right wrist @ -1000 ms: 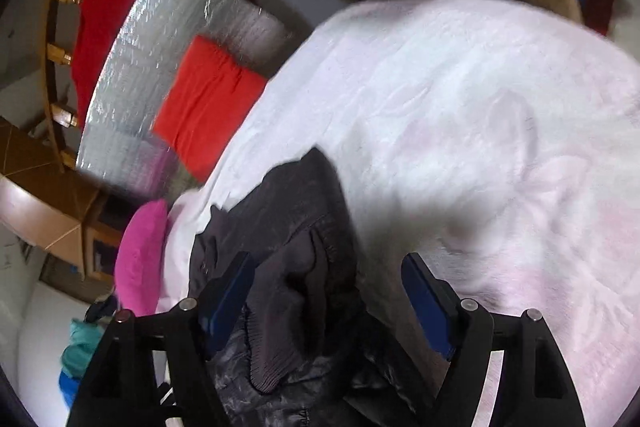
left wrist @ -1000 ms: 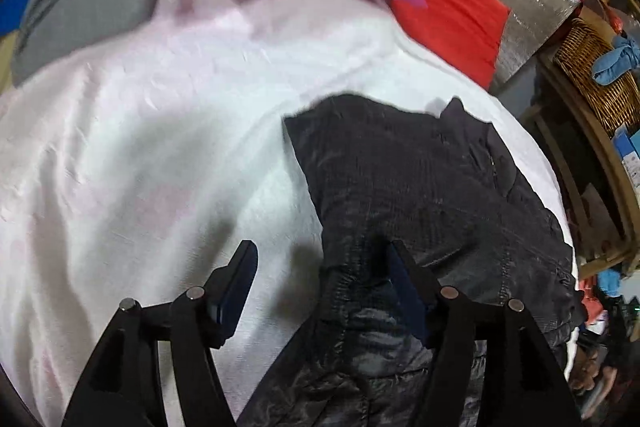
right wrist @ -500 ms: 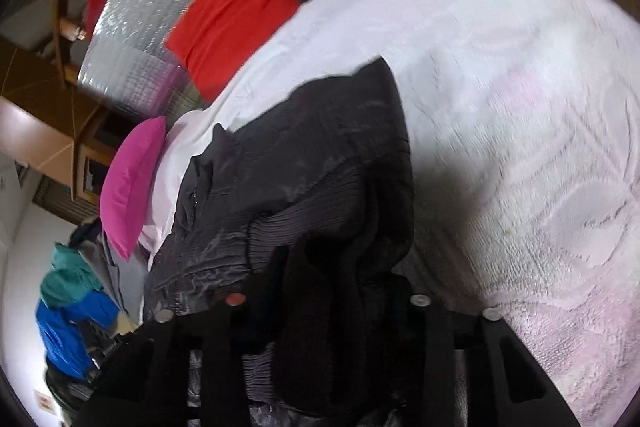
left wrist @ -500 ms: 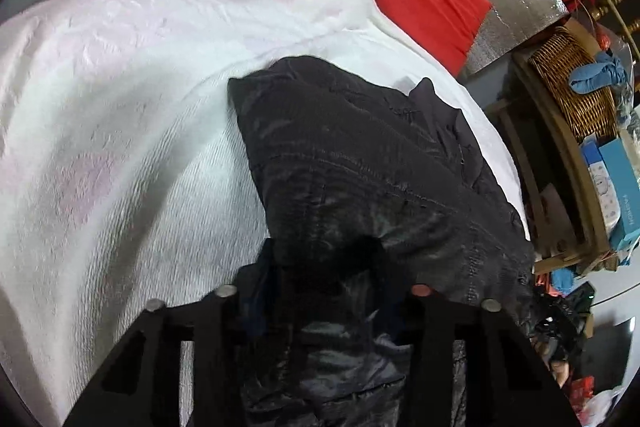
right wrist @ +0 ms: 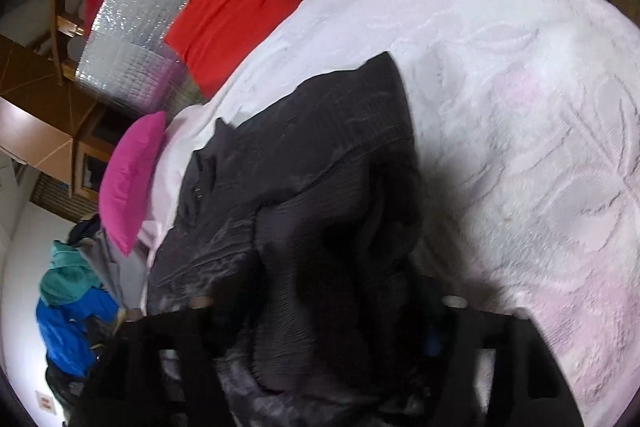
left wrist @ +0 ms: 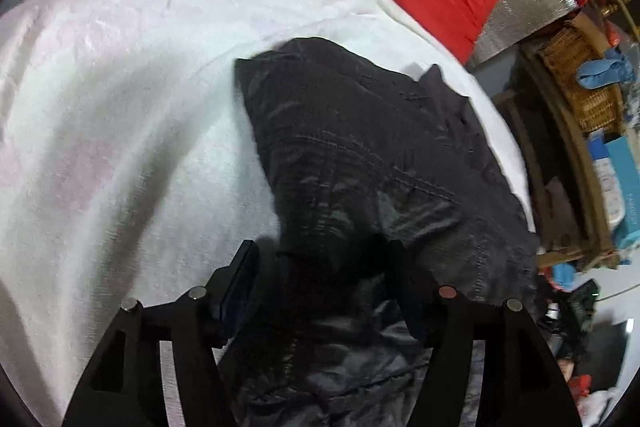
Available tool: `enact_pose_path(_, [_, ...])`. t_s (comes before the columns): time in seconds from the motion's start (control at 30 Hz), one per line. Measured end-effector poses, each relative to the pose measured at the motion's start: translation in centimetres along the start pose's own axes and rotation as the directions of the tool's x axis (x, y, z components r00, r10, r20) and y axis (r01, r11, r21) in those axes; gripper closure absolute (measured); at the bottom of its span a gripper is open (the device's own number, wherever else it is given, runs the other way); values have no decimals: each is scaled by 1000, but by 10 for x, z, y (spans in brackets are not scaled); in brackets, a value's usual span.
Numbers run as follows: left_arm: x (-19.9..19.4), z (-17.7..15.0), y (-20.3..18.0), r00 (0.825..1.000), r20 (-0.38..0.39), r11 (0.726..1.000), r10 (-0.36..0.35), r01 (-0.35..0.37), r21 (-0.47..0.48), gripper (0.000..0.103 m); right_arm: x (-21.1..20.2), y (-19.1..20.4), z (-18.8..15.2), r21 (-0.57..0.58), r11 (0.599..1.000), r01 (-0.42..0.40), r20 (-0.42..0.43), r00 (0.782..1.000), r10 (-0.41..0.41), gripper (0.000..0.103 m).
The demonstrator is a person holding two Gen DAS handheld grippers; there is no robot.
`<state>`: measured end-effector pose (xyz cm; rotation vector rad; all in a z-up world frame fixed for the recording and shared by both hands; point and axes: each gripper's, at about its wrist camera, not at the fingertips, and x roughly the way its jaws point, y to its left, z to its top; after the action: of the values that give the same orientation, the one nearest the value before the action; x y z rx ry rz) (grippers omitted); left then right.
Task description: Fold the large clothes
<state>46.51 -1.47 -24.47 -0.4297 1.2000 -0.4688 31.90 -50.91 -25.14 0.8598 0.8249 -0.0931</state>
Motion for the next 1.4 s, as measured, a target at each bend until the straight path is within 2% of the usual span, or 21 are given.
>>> enact_pose_path(0.03, [1,0,-1,999,-9,1000,-31,31,-2,39,2,1,-1,-16,1000,18,-3,1000,-18,28])
enact_pose_path(0.1, [3,-1,-4,1000,-5,1000,-18,18,20,39,12,2,-6,-38,998,43,-27,999,-44,28])
enact_pose_path(0.2, [6,-1,-1,1000,5,1000,-10,10,4,52,14,8,-10,-98,992,75,-5,997,-76,46])
enact_pose_path(0.23, [5,-1,1,1000,9,1000,-14,14,-7,57,14,14,-11,-122,988,92,10,996,-91,56])
enact_pose_path(0.3, [4,1,2,1000,26,1000,-15,15,-16,64,12,23,-12,-168,978,122,47,992,-115,61])
enact_pose_path(0.43, [1,4,-7,998,58,1000,18,-19,17,72,9,36,-11,-219,956,193,111,979,-172,68])
enact_pose_path(0.5, [0,9,-9,997,75,1000,19,-21,17,75,3,45,-5,-237,948,212,163,971,-176,72])
enact_pose_path(0.63, [-4,21,-13,994,102,999,23,-27,37,79,0,57,12,-236,947,216,237,958,-160,74])
enact_pose_path(0.73, [2,22,-16,992,106,996,63,-69,59,78,17,60,19,-233,942,242,234,954,-187,73])
enact_pose_path(0.8, [12,19,-13,993,73,993,88,-93,66,71,34,51,22,-215,944,252,180,960,-216,73])
enact_pose_path(0.87, [11,18,-11,992,68,992,103,-107,65,59,34,47,24,-192,955,227,163,967,-197,69])
enact_pose_path(0.97, [1,17,-7,990,65,991,126,-129,33,49,23,39,26,-107,977,186,117,978,-173,56])
enact_pose_path(1.0, [-5,16,-6,988,71,990,136,-138,26,49,16,34,26,-56,984,169,90,982,-164,45])
enact_pose_path(1.07, [-21,11,-7,982,98,986,162,-165,25,48,1,27,22,18,991,130,79,988,-131,43])
enact_pose_path(1.2, [-57,-8,-18,962,193,977,193,-206,48,41,-44,22,5,108,991,81,150,984,-96,40])
enact_pose_path(1.23, [-64,-16,-22,960,210,978,186,-202,55,38,-49,23,2,113,991,68,155,984,-85,40])
enact_pose_path(1.3, [-71,-30,-30,968,210,985,136,-154,75,38,-63,29,-11,109,994,9,158,987,-27,40])
enact_pose_path(1.4, [-65,-50,-45,987,151,991,61,-78,110,37,-69,39,-35,98,992,-74,135,989,61,38])
